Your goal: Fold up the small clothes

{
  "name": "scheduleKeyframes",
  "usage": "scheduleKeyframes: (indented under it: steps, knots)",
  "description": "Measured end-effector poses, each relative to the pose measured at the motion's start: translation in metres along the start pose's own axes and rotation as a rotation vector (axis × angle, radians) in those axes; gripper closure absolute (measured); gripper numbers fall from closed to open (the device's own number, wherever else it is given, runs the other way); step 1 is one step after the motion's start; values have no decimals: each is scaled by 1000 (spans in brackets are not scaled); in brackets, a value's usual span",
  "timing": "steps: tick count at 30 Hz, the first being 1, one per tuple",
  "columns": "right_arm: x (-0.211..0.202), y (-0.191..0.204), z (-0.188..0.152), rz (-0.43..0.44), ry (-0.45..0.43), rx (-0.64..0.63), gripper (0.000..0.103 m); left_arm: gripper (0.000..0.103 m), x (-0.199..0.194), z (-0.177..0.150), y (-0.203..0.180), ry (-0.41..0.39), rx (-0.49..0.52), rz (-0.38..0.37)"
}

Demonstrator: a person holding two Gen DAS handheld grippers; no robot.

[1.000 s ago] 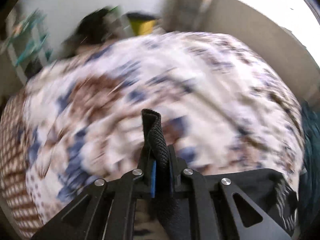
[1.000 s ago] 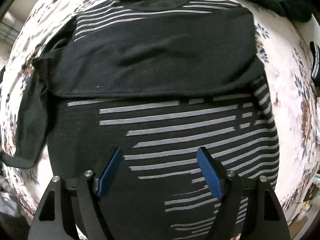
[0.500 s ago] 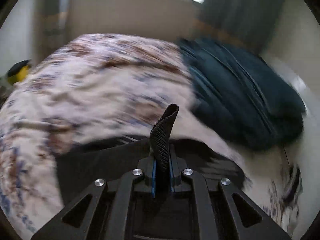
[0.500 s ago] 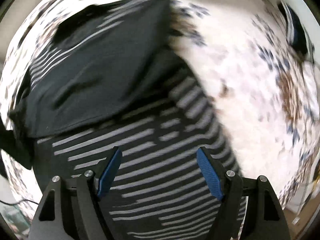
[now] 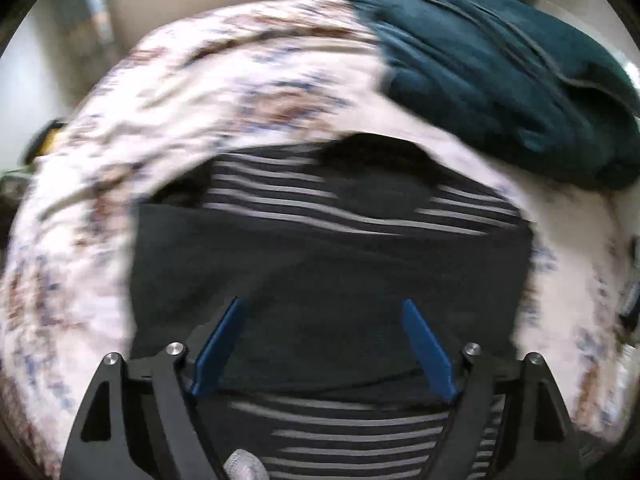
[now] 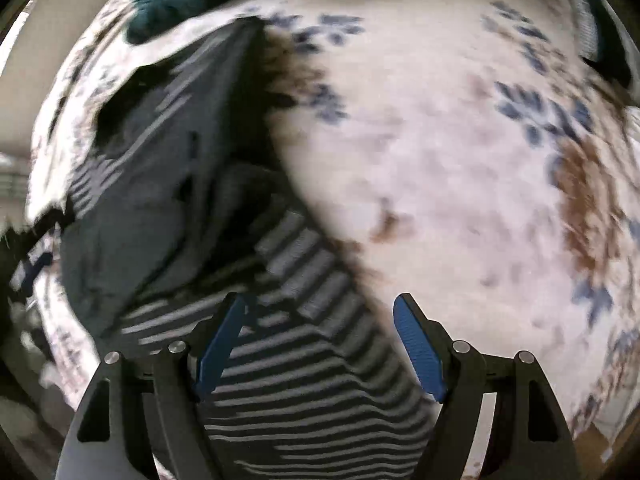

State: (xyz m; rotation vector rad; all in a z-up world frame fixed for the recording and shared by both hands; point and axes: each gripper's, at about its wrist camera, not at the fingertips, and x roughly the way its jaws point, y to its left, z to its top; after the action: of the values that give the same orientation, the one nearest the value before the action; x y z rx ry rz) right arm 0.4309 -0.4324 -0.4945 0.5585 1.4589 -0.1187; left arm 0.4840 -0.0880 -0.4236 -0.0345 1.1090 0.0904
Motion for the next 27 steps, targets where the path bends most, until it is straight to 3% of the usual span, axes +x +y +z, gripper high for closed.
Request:
scheduleKeyframes:
  steps: [3, 6, 10, 11, 12, 13, 16, 19, 21, 27]
  knots:
    - [4, 43, 21, 57, -20, -80, 24, 22, -1, -7, 46, -12, -44, 128]
    - [20, 84, 50, 56, -65, -154, 24, 22, 12, -18, 89, 24, -92, 236]
    - [77, 123, 83, -43, 21, -221, 26, 22, 28, -30, 126, 67, -146, 337]
    - [89, 130, 86, -55, 48, -228, 44, 22, 31, -31, 133, 72, -157, 347]
    - [99, 134, 86, -78, 64, -241, 76, 22, 34, -33, 139, 76, -168, 355]
    - [100, 139, 84, -129, 34, -266, 88, 22, 35, -34, 144, 82, -178, 367]
    - [74, 152, 76, -165, -102, -340, 95, 22, 35, -37, 156, 89, -212, 375]
    - [29, 143, 81, -130, -204, -314, 96, 22, 36, -29, 162, 85, -237, 356]
    - [8, 133, 90, -179, -263, -302, 96, 22, 41, -20, 165, 76, -243, 338]
    - [2, 76, 118, -208, -217, -165, 96, 22, 68, 18, 154, 52, -218, 297]
